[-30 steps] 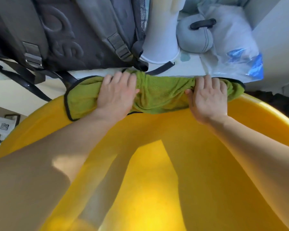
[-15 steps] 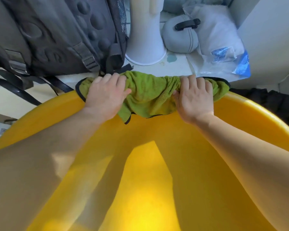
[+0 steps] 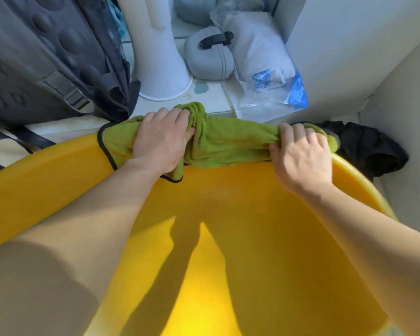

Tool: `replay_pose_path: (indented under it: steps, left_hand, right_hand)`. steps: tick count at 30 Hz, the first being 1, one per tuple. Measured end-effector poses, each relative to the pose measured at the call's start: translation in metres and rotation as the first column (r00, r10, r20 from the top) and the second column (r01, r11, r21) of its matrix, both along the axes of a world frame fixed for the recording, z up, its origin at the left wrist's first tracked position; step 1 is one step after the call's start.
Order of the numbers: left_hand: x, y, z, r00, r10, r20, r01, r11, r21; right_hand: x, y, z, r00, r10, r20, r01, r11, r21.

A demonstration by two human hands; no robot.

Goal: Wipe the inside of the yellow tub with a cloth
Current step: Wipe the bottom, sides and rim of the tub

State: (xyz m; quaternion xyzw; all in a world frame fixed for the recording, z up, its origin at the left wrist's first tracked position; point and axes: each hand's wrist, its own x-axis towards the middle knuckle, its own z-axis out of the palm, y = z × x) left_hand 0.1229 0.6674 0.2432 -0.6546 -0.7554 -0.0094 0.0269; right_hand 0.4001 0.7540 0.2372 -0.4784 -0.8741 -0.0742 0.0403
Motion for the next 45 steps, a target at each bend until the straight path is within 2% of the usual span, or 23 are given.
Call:
replay_pose_path:
  steps: [3,6,11,14,17,20,25,29,32,34,38,40,43,45]
  left_hand:
    - [0.006,0.002,-0.001,1.000,0.015,-0.011,-0.015,1.000,-0.020]
    - [0.014,0.003,0.003,0.997,0.070,-0.021,-0.070,0.997,-0.041]
    - [0.070,0.043,0.010,0.994,-0.091,0.056,0.095,0.993,-0.076]
    - [0.074,0.045,0.009,0.987,-0.145,0.073,0.149,0.987,-0.053]
    - [0.040,0.029,0.007,0.989,-0.141,0.042,0.143,0.988,-0.064]
    - [0.030,0.024,0.007,0.994,-0.109,0.016,0.110,0.992,-0.068]
    - [0.061,0.034,0.008,0.999,-0.035,0.021,0.036,0.998,-0.054]
    - [0.146,0.075,0.006,0.968,-0.218,0.121,0.224,0.974,-0.037]
    - [0.175,0.084,0.005,0.947,-0.264,0.186,0.263,0.964,0.032]
    - [0.161,0.078,0.001,0.939,-0.304,0.160,0.303,0.952,0.033]
    - [0.148,0.077,0.000,0.950,-0.288,0.121,0.290,0.957,-0.003]
    - [0.156,0.078,-0.002,0.965,-0.250,0.078,0.252,0.967,-0.018]
    - [0.167,0.078,-0.002,0.980,-0.196,0.045,0.196,0.981,0.006]
    - [0.175,0.080,-0.003,0.978,-0.201,0.056,0.201,0.979,0.005]
  right_hand:
    - [0.058,-0.007,0.005,0.988,-0.144,0.050,0.145,0.989,-0.013]
    - [0.033,-0.002,0.002,0.979,-0.203,-0.016,0.203,0.979,-0.017]
    - [-0.046,-0.001,-0.007,0.983,0.057,-0.176,-0.055,0.998,0.015]
    - [-0.029,0.006,-0.006,0.981,0.145,-0.126,-0.144,0.989,0.011]
    - [0.039,0.012,-0.001,0.999,0.030,-0.030,-0.031,0.999,-0.014]
    - [0.085,0.001,0.006,0.997,-0.076,-0.029,0.075,0.997,-0.028]
    - [0.062,0.004,-0.001,0.990,-0.140,-0.033,0.139,0.990,-0.019]
    - [0.045,0.005,-0.007,0.991,-0.125,-0.047,0.124,0.992,-0.008]
    - [0.052,0.004,-0.004,0.992,-0.096,-0.081,0.096,0.995,-0.013]
    - [0.075,-0.005,0.002,0.990,-0.120,-0.079,0.117,0.992,-0.037]
    - [0.147,-0.053,0.012,0.927,-0.355,-0.124,0.341,0.932,-0.119]
    - [0.158,-0.068,0.012,0.897,-0.420,-0.141,0.400,0.904,-0.149]
    - [0.138,-0.049,0.006,0.895,-0.422,-0.146,0.404,0.904,-0.138]
    - [0.118,-0.028,0.004,0.919,-0.366,-0.143,0.352,0.929,-0.116]
